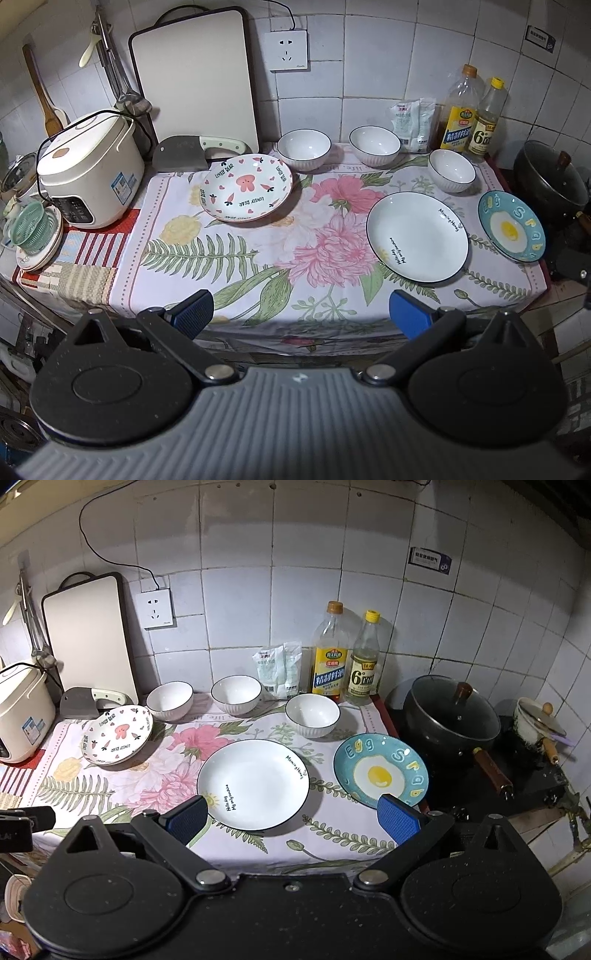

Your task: Organize plates and bowls

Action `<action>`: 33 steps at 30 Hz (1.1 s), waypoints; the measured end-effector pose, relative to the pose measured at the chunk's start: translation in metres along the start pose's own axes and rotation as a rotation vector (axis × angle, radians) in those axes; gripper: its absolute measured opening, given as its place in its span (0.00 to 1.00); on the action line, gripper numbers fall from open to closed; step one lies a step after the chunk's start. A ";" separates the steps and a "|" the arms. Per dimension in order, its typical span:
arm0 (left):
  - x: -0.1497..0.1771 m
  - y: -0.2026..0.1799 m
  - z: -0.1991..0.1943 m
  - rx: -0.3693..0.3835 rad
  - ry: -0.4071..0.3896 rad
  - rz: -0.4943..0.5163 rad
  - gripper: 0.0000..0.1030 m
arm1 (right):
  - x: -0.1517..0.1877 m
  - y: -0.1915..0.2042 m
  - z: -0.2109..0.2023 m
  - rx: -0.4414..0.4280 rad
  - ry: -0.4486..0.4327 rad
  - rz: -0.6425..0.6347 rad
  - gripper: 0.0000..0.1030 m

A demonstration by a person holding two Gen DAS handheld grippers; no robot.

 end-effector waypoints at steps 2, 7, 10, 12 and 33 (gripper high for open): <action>0.001 0.000 -0.002 0.002 0.005 0.006 1.00 | 0.001 -0.001 -0.001 -0.006 -0.001 0.007 0.97; -0.001 0.000 -0.006 -0.002 -0.010 0.018 1.00 | 0.003 -0.003 -0.001 -0.004 -0.007 0.014 0.97; -0.004 -0.001 -0.009 0.020 -0.025 0.015 1.00 | 0.004 -0.005 -0.001 0.005 -0.010 0.010 0.97; -0.005 -0.001 -0.011 0.038 -0.033 0.002 0.99 | 0.005 -0.008 0.000 0.015 -0.016 0.013 0.97; -0.004 -0.012 -0.006 -0.004 -0.028 0.044 0.97 | 0.011 -0.013 0.011 -0.063 -0.111 -0.079 0.97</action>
Point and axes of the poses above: each gripper's, at about its wrist camera, not at the fingertips, and z roughly the way its jaws point, y to its left, x to its underside, the point moved 8 cm from there along z, roughly the way its jaws point, and after that the axes turned 8 degrees about -z, right-handed, at the moved point
